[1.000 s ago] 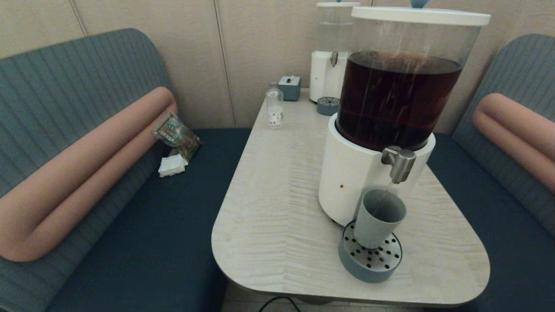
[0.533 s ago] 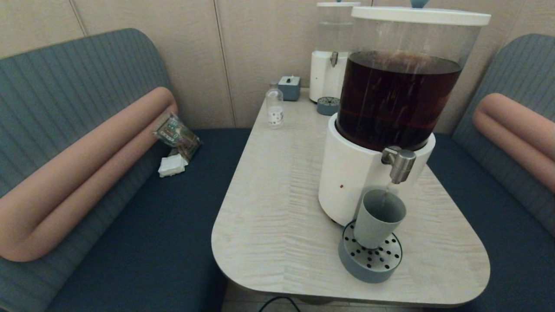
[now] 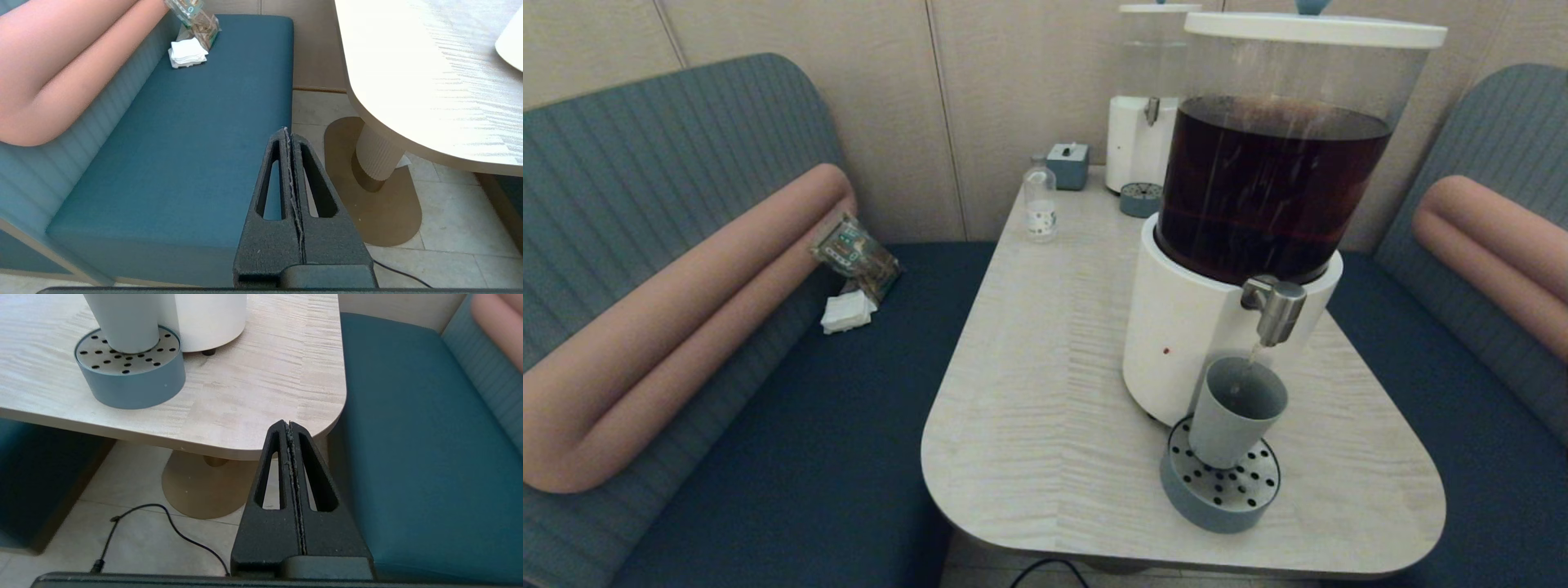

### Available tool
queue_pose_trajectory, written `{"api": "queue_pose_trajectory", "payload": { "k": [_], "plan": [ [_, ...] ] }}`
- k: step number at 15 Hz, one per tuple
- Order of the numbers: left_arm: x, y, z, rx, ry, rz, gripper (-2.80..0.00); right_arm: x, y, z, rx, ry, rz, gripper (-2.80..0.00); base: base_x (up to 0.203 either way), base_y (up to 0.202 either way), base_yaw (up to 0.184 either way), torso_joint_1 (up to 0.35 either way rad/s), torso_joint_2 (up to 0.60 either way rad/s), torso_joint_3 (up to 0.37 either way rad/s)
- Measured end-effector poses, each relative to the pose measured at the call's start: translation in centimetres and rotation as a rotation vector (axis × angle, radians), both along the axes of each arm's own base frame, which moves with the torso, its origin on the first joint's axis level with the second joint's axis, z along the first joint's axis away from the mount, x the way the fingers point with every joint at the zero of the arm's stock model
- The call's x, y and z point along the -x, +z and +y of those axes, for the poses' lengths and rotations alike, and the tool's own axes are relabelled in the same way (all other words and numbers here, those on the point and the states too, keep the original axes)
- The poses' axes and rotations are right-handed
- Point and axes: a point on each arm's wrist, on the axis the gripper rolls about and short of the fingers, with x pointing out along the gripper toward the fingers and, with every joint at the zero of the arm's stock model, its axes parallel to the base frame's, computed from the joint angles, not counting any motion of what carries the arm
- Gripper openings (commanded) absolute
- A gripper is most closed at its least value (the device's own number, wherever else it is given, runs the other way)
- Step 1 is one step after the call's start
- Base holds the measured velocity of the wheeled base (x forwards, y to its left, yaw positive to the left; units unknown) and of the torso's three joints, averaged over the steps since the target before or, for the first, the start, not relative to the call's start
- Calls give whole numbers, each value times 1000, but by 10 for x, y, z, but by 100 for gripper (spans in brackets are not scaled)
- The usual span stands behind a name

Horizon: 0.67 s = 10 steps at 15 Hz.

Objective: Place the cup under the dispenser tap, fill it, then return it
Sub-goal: Turn off the faucet

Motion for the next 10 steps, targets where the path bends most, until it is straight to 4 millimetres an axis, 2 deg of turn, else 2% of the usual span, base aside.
{"api": "queue_pose_trajectory", "payload": {
  "k": [10],
  "plan": [
    [0,0,0,-18,-5,3,-280,0,0,0,-4,0,-1,-280,0,0,0,0,0,0]
  ]
}}
